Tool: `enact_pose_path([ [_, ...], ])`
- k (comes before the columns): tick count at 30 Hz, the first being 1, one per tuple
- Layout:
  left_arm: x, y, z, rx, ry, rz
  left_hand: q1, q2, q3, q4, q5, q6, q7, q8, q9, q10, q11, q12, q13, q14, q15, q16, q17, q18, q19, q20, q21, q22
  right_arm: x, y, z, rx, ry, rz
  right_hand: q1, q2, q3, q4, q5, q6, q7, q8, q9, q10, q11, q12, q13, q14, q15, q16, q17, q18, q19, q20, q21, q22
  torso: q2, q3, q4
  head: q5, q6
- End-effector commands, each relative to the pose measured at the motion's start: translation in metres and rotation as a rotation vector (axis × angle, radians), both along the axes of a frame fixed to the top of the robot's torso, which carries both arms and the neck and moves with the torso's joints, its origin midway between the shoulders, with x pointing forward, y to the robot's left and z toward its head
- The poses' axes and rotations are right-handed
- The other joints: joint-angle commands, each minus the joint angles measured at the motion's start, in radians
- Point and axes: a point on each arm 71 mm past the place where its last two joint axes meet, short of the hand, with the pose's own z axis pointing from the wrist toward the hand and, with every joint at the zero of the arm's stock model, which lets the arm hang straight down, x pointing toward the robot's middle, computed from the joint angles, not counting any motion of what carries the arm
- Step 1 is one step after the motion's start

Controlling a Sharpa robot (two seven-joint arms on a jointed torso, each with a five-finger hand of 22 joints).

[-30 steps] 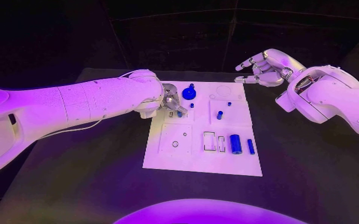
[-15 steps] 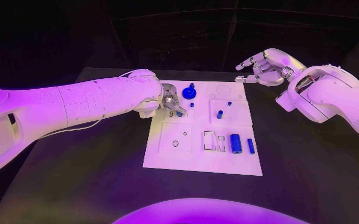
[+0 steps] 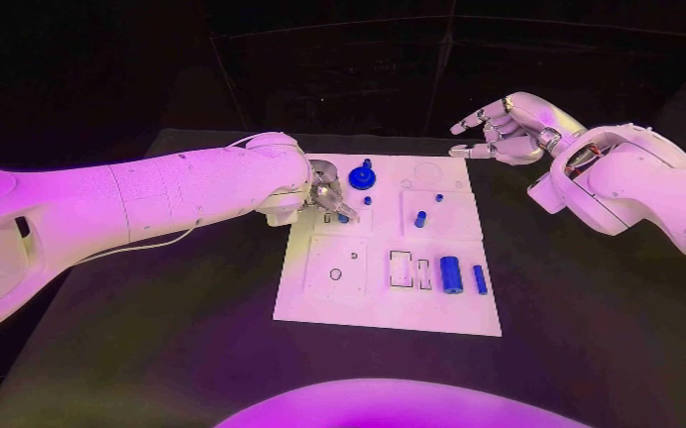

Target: Assemble the parts on the task board

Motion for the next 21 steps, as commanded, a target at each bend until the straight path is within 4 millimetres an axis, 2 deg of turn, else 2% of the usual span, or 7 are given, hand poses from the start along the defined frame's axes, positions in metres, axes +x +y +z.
enact_pose_path([
  [1, 0.0003, 0.0000, 0.0005, 0.005, 0.000, -0.001, -0.003, 0.006, -0.013, 0.005, 0.001, 0.010, 0.001, 0.007, 0.002, 0.008, 0.000, 0.004, 0.000, 0.104, -0.005, 0.003, 0.263, -0.017, 0.022, -0.006, 0.007, 0.027, -0.0004, 0.0010, 0.0017, -0.002, -0.004, 0.007, -0.007, 0.001, -0.006, 0.000, 0.002, 0.007, -0.002, 0.007, -0.001, -0.001, -0.005, -0.004, 0.000, 0.000, -0.003, -0.005, -0.001, 0.019, -0.006, -0.003, -0.003, -0.001, 0.000, 0.0001, -0.0012, 0.000, 0.001],
  [14, 0.0033, -0.0013, -0.0001, 0.015, 0.008, -0.003, -0.055, 0.009, -0.086, 0.050, 0.000, 0.021, 0.000, 0.006, 0.006, 0.016, 0.000, 0.002, -0.002, 0.104, -0.005, 0.003, 0.263, -0.019, 0.025, -0.007, 0.013, 0.038, -0.0008, 0.0008, 0.0019, -0.002, -0.004, 0.007, -0.010, 0.001, -0.010, 0.003, -0.001, 0.007, -0.002, 0.007, -0.001, -0.002, -0.005, -0.005, -0.001, 0.000, -0.003, -0.006, -0.002, 0.019, -0.007, -0.003, -0.005, -0.003, 0.001, 0.0001, -0.0012, -0.003, 0.000],
  [21, 0.0057, -0.0011, -0.0001, 0.021, 0.010, -0.001, -0.059, 0.011, -0.099, 0.056, 0.001, 0.023, -0.001, 0.006, 0.007, 0.017, -0.001, 0.003, -0.002, 0.104, -0.005, 0.003, 0.263, -0.019, 0.026, -0.007, 0.013, 0.040, -0.0012, 0.0005, 0.0023, -0.002, -0.004, 0.006, -0.012, 0.001, -0.015, 0.005, -0.007, 0.008, -0.002, 0.008, -0.001, -0.002, -0.005, -0.005, -0.001, 0.000, -0.003, -0.007, -0.002, 0.019, -0.006, -0.003, -0.005, -0.003, 0.001, 0.0001, -0.0015, -0.004, -0.001],
])
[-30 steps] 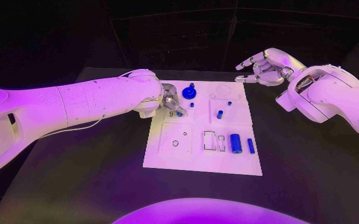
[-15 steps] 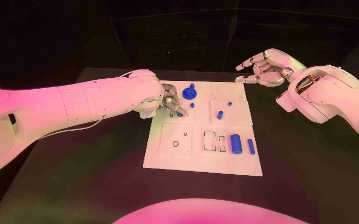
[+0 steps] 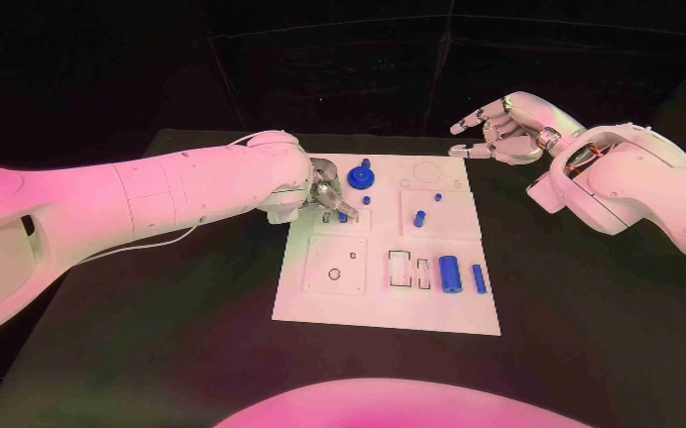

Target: Assemble the parts on the task board

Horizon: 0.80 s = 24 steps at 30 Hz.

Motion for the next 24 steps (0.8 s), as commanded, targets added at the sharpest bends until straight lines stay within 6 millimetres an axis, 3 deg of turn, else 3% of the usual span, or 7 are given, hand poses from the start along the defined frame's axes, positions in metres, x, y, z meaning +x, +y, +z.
enact_pose_path([
  [1, 0.0008, 0.0003, 0.0003, 0.013, 0.009, -0.005, -0.011, 0.002, -0.008, 0.000, 0.001, 0.007, 0.001, 0.002, 0.002, 0.007, 0.003, 0.003, 0.000, 0.104, -0.005, 0.003, 0.263, -0.019, 0.026, -0.007, 0.005, 0.040, -0.0003, 0.0009, 0.0019, -0.001, -0.004, 0.006, -0.012, 0.001, -0.006, 0.002, -0.006, 0.008, -0.002, 0.004, -0.001, -0.002, -0.005, -0.005, -0.001, 0.000, -0.003, -0.003, -0.001, 0.019, -0.006, -0.003, -0.005, -0.001, 0.000, -0.0001, 0.0000, -0.001, -0.001],
  [21, 0.0032, 0.0004, 0.0006, 0.017, 0.009, -0.002, -0.027, 0.011, -0.069, 0.024, 0.001, 0.011, -0.001, 0.001, 0.005, 0.010, 0.001, 0.002, -0.001, 0.104, -0.006, 0.003, 0.263, -0.020, 0.027, -0.008, 0.008, 0.046, -0.0002, 0.0010, 0.0025, -0.002, -0.003, 0.006, -0.014, 0.001, -0.010, 0.004, -0.013, 0.008, -0.003, 0.004, -0.001, -0.001, -0.005, -0.004, -0.001, 0.001, -0.003, -0.004, -0.002, 0.019, -0.006, -0.003, -0.005, -0.001, 0.000, -0.0008, 0.0009, -0.003, -0.002],
  [24, 0.0032, -0.0001, 0.0008, 0.017, 0.009, -0.002, -0.006, 0.029, -0.070, 0.015, 0.002, 0.011, -0.003, 0.001, 0.007, 0.011, 0.000, 0.002, -0.001, 0.104, -0.007, 0.003, 0.263, -0.019, 0.026, -0.008, 0.004, 0.042, -0.0002, 0.0012, 0.0025, -0.003, -0.003, 0.007, -0.014, 0.001, -0.010, 0.004, -0.013, 0.008, -0.003, 0.004, -0.001, -0.001, -0.005, -0.004, -0.001, 0.001, -0.003, -0.004, -0.002, 0.019, -0.006, -0.003, -0.005, -0.001, 0.000, -0.0010, 0.0011, -0.003, -0.003],
])
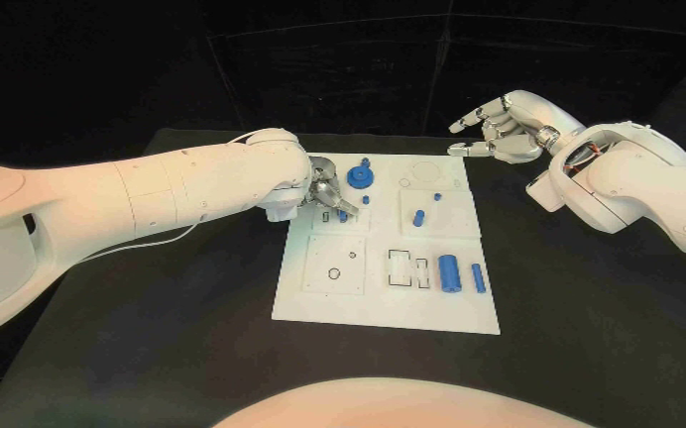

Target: Assemble the parts on the task board

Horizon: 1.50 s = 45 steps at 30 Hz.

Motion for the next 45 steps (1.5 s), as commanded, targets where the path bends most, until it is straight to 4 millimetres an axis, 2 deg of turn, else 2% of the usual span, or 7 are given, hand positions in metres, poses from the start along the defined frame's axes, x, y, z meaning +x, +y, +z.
enact_pose_path([
  [1, 0.000, -0.001, 0.001, 0.008, 0.004, -0.004, 0.031, 0.025, 0.001, -0.014, 0.002, 0.007, 0.000, 0.001, 0.002, 0.007, -0.004, 0.002, -0.001, 0.104, -0.008, 0.003, 0.263, -0.019, 0.025, -0.009, -0.001, 0.041, 0.000, 0.001, 0.002, -0.003, -0.003, 0.008, -0.011, -0.003, -0.006, 0.000, -0.006, 0.008, -0.003, 0.005, -0.001, -0.001, -0.005, -0.004, 0.000, 0.001, -0.003, -0.004, -0.001, 0.019, -0.006, -0.003, -0.005, -0.001, 0.000, -0.0003, 0.0004, 0.000, -0.001],
  [3, 0.000, -0.001, 0.001, 0.004, 0.005, -0.003, 0.060, 0.039, 0.006, -0.029, 0.002, 0.005, 0.000, -0.001, 0.004, 0.007, -0.004, 0.000, -0.003, 0.104, -0.008, 0.003, 0.263, -0.018, 0.024, -0.009, -0.002, 0.040, 0.000, 0.001, 0.002, -0.003, -0.003, 0.008, -0.011, -0.002, -0.006, 0.000, -0.007, 0.008, -0.003, 0.005, -0.001, 0.000, -0.005, -0.003, 0.000, 0.001, -0.003, -0.004, -0.001, 0.019, -0.006, -0.003, -0.005, -0.001, 0.000, 0.0002, 0.0003, 0.000, -0.002],
  [6, -0.001, -0.002, 0.001, -0.007, 0.009, 0.002, 0.143, 0.063, 0.043, -0.085, 0.003, -0.008, -0.002, -0.006, 0.005, 0.001, -0.007, -0.009, -0.012, 0.104, -0.010, 0.003, 0.263, -0.016, 0.021, -0.011, -0.010, 0.031, 0.000, 0.001, 0.002, -0.004, -0.002, 0.008, -0.011, -0.002, -0.007, 0.000, -0.007, 0.008, -0.003, 0.005, -0.001, 0.000, -0.005, -0.003, 0.001, 0.001, -0.003, -0.004, 0.000, 0.019, -0.007, -0.003, -0.006, -0.002, 0.000, 0.0002, 0.0003, 0.000, -0.002],
  [9, -0.001, -0.003, 0.001, -0.019, 0.011, 0.008, 0.182, 0.073, 0.066, -0.113, 0.003, -0.018, 0.000, -0.013, 0.004, -0.007, -0.005, -0.021, -0.024, 0.104, -0.009, 0.003, 0.263, -0.015, 0.018, -0.010, -0.017, 0.024, 0.000, 0.001, 0.001, -0.005, -0.002, 0.008, -0.011, -0.002, -0.007, 0.000, -0.007, 0.008, -0.003, 0.005, -0.001, 0.000, -0.005, -0.003, 0.001, 0.001, -0.003, -0.004, 0.000, 0.019, -0.007, -0.003, -0.006, -0.002, 0.000, 0.0000, 0.0003, -0.001, -0.002],
  [13, -0.002, -0.002, 0.001, -0.036, 0.016, 0.018, 0.208, 0.080, 0.093, -0.134, 0.002, -0.028, 0.005, -0.022, 0.000, -0.014, -0.001, -0.034, -0.038, 0.104, -0.006, 0.003, 0.263, -0.013, 0.015, -0.009, -0.024, 0.017, 0.000, 0.001, 0.001, -0.005, -0.001, 0.008, -0.011, -0.002, -0.007, 0.000, -0.007, 0.008, -0.003, 0.005, -0.001, 0.000, -0.005, -0.003, 0.001, 0.001, -0.003, -0.004, 0.000, 0.019, -0.007, -0.003, -0.006, -0.002, 0.000, 0.0001, 0.0007, -0.001, -0.002],
  [22, -0.003, 0.000, 0.003, -0.051, 0.017, 0.031, 0.218, 0.079, 0.114, -0.145, -0.001, -0.041, 0.013, -0.041, -0.008, -0.027, 0.004, -0.056, -0.062, 0.104, -0.003, 0.003, 0.263, -0.011, 0.011, -0.006, -0.033, 0.008, 0.000, 0.001, 0.001, -0.006, 0.000, 0.008, -0.011, -0.002, -0.007, 0.000, -0.007, 0.008, -0.003, 0.005, -0.001, 0.000, -0.005, -0.003, 0.001, 0.001, -0.003, -0.004, 0.000, 0.019, -0.007, -0.003, -0.006, -0.002, 0.000, 0.0006, 0.0011, 0.000, -0.002],
  [45, 0.002, 0.003, 0.020, -0.033, 0.030, 0.008, 0.228, 0.082, 0.135, -0.157, -0.002, -0.035, 0.013, -0.047, -0.012, -0.027, 0.005, -0.061, -0.069, 0.104, -0.001, 0.003, 0.263, -0.012, 0.012, -0.004, -0.030, 0.013, 0.001, 0.000, 0.001, -0.009, 0.005, 0.005, -0.009, -0.001, -0.007, -0.001, -0.008, 0.008, -0.003, 0.005, -0.001, 0.000, -0.005, -0.003, 0.001, 0.001, -0.003, -0.005, -0.001, 0.019, -0.007, -0.003, -0.006, -0.003, 0.000, 0.0020, 0.0008, 0.006, -0.003],
])
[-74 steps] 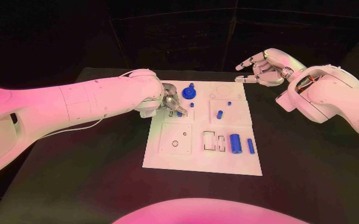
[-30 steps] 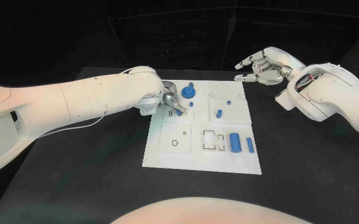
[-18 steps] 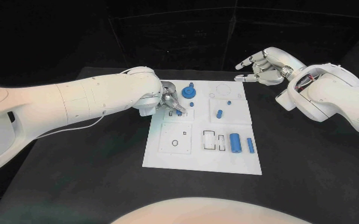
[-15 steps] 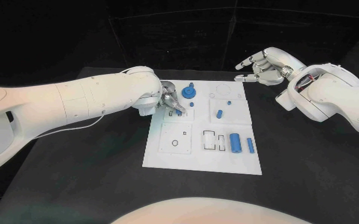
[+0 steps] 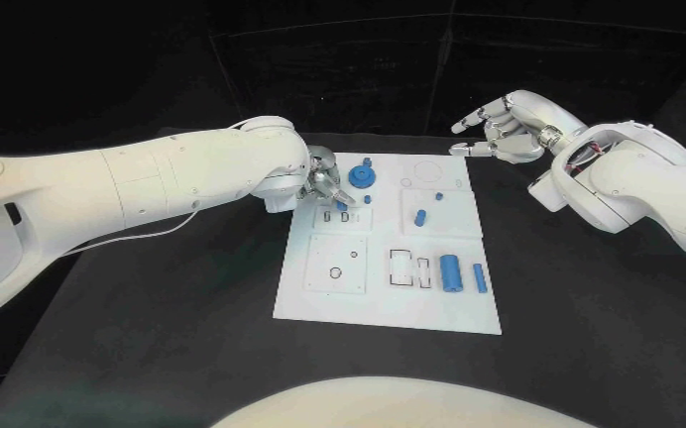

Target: Assemble the parts on the task board

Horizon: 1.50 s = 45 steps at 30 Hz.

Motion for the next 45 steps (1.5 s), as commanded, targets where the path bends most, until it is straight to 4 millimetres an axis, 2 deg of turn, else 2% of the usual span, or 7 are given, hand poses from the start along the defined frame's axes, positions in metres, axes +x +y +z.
enact_pose_path([
  [1, 0.000, -0.001, 0.000, 0.013, 0.030, -0.012, 0.024, 0.018, 0.065, -0.056, -0.001, 0.006, -0.004, -0.003, -0.001, -0.002, -0.003, -0.008, -0.003, 0.108, 0.003, 0.003, 0.263, -0.012, 0.016, 0.000, -0.001, 0.014, 0.000, 0.001, 0.001, -0.003, 0.000, 0.006, -0.010, -0.001, -0.007, 0.000, -0.005, 0.005, 0.001, 0.005, -0.001, 0.000, -0.005, -0.003, 0.000, 0.001, -0.003, -0.005, -0.001, 0.019, -0.007, -0.003, -0.006, -0.001, 0.001, 0.0000, -0.0001, 0.001, -0.001],
  [5, 0.003, -0.005, 0.000, 0.018, 0.037, -0.014, 0.024, 0.018, 0.066, -0.056, -0.001, 0.006, -0.004, -0.004, -0.001, -0.002, -0.003, -0.008, -0.003, 0.108, 0.003, 0.003, 0.263, -0.012, 0.016, 0.000, -0.001, 0.014, 0.000, 0.001, 0.001, -0.003, 0.000, 0.007, -0.010, -0.001, -0.008, 0.000, -0.006, 0.005, 0.000, 0.005, -0.001, 0.001, -0.005, -0.002, 0.001, 0.001, -0.003, -0.005, -0.002, 0.019, -0.007, -0.003, -0.007, -0.001, 0.000, 0.0008, -0.0006, 0.003, -0.002],
  [12, 0.008, -0.011, -0.001, 0.030, 0.047, -0.020, 0.025, 0.020, 0.070, -0.058, -0.002, 0.006, -0.004, -0.005, -0.001, -0.001, -0.002, -0.008, -0.003, 0.108, 0.003, 0.003, 0.263, -0.013, 0.018, 0.000, 0.004, 0.020, 0.001, 0.002, 0.001, -0.004, 0.001, 0.007, -0.010, -0.001, -0.008, 0.000, -0.006, 0.005, 0.000, 0.005, -0.001, 0.001, -0.005, -0.002, 0.001, 0.001, -0.003, -0.005, -0.002, 0.019, -0.007, -0.003, -0.007, -0.001, 0.001, -0.0015, -0.0019, 0.004, -0.003],
  [20, 0.009, -0.015, -0.003, 0.050, 0.075, -0.038, 0.027, 0.019, 0.075, -0.062, -0.002, 0.006, -0.004, -0.007, -0.002, -0.002, -0.002, -0.011, -0.007, 0.108, 0.003, 0.003, 0.263, -0.015, 0.021, 0.000, 0.010, 0.028, 0.001, 0.002, 0.002, -0.004, 0.001, 0.007, -0.010, -0.001, -0.008, 0.000, -0.006, 0.005, 0.000, 0.005, -0.001, 0.001, -0.005, -0.002, 0.001, 0.001, -0.003, -0.005, -0.002, 0.019, -0.007, -0.003, -0.007, -0.001, 0.001, -0.0016, -0.0012, 0.003, -0.004],
  [45, 0.008, -0.013, -0.008, 0.104, 0.104, -0.075, 0.029, 0.018, 0.083, -0.069, -0.002, 0.006, -0.003, -0.010, -0.003, -0.003, -0.002, -0.016, -0.013, 0.108, 0.003, 0.003, 0.263, -0.016, 0.022, 0.000, 0.012, 0.032, 0.001, 0.003, 0.001, -0.005, 0.002, 0.009, -0.010, -0.001, -0.008, 0.000, -0.006, 0.005, 0.000, 0.005, -0.001, 0.001, -0.005, -0.002, 0.001, 0.001, -0.003, -0.005, -0.002, 0.019, -0.007, -0.003, -0.007, -0.001, 0.001, -0.0019, -0.0007, 0.004, -0.009],
])
